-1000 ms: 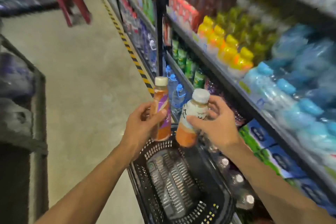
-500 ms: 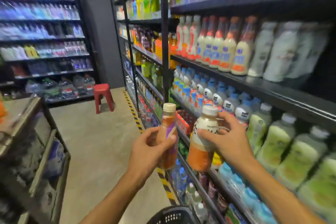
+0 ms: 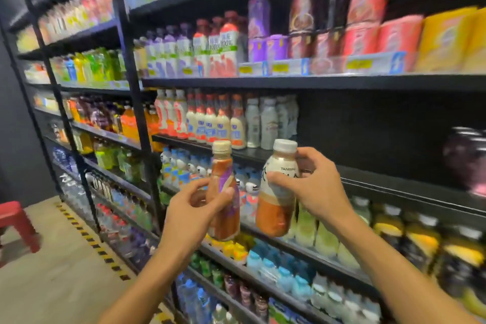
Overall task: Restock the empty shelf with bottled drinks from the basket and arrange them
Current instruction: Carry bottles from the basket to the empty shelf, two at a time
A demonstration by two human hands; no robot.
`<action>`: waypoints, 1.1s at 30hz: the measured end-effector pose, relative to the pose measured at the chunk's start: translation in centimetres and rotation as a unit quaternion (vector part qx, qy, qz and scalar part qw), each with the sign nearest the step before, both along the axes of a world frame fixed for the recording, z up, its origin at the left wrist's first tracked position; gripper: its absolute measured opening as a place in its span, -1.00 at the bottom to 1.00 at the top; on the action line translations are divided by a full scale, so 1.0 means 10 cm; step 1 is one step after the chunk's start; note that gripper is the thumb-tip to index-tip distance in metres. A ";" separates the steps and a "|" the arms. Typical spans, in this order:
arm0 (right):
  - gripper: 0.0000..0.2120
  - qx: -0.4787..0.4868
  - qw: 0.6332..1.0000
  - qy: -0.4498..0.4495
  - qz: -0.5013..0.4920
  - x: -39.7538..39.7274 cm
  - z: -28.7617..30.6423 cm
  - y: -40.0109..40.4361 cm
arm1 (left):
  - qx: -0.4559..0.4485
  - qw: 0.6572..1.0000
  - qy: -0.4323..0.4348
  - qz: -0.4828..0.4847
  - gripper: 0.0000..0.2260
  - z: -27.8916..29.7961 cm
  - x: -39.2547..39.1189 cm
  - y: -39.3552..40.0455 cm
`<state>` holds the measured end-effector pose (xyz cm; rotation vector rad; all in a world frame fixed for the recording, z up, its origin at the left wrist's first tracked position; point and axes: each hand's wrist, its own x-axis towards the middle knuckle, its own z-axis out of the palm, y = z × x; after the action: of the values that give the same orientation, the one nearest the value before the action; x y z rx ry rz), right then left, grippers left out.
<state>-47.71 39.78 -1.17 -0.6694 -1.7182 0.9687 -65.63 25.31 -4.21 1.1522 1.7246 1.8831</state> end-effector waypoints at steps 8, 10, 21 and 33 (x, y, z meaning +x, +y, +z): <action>-0.54 0.027 0.985 -0.031 -0.168 1.32 0.19 -0.41 | 0.035 0.985 -0.027 -0.164 -0.73 0.18 0.97 0.22; -0.53 0.033 0.977 -0.038 -0.206 1.68 0.22 -0.53 | 0.037 0.979 -0.016 -0.199 -0.77 0.20 1.27 0.28; -0.48 0.022 0.936 -0.046 -0.347 3.83 0.16 -1.41 | 0.019 0.942 -0.002 -0.336 -0.79 0.22 3.38 0.08; -0.50 -0.021 0.904 -0.053 -0.423 5.86 -0.14 -2.32 | -0.040 0.899 -0.021 -0.435 -0.70 -0.18 5.49 -0.27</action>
<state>10.85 16.61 -2.56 -1.3623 -1.2719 0.3498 -10.75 22.65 -6.01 1.4902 0.9621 1.2406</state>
